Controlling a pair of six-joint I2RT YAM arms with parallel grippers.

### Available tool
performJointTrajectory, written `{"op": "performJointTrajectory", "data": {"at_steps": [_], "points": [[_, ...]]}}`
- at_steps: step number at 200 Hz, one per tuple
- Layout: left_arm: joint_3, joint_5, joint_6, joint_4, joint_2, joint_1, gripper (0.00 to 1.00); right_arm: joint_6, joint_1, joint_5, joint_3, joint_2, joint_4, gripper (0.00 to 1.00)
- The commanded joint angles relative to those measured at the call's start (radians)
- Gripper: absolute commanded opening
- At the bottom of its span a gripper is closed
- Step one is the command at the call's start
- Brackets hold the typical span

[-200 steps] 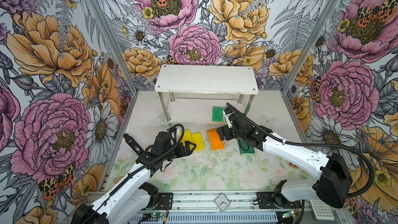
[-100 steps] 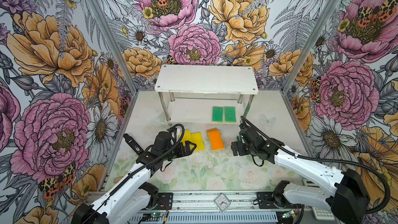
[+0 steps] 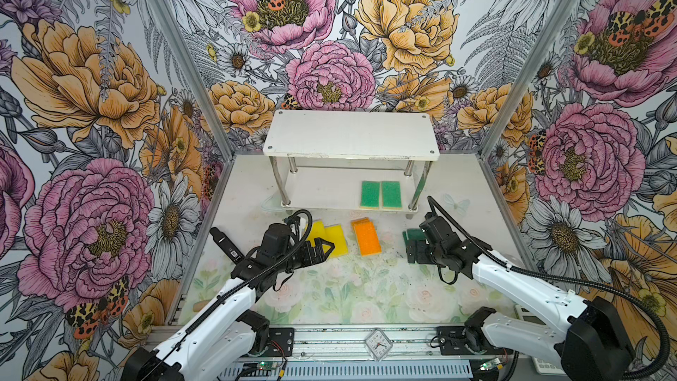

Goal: Place and organize the cleaning sponges onto the shelf
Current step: 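Withdraw the right gripper and lower it onto the dark green scouring pad, then close the right gripper on the dark green scouring pad and lift it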

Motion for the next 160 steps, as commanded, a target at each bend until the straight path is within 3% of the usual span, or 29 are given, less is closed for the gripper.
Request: {"op": "performJointTrajectory", "data": {"at_steps": [1, 82, 160], "points": [[-0.004, 0.021, -0.016, 0.036, -0.011, 0.006, 0.99, 0.013, -0.009, 0.03, -0.008, 0.015, 0.003, 1.0], [-0.008, 0.023, -0.027, 0.057, 0.013, 0.002, 0.99, -0.002, -0.023, 0.047, -0.026, 0.097, 0.064, 1.0], [-0.02, 0.023, -0.028, 0.076, 0.016, 0.001, 0.99, -0.014, -0.03, 0.038, -0.052, 0.137, 0.149, 0.92]]}}
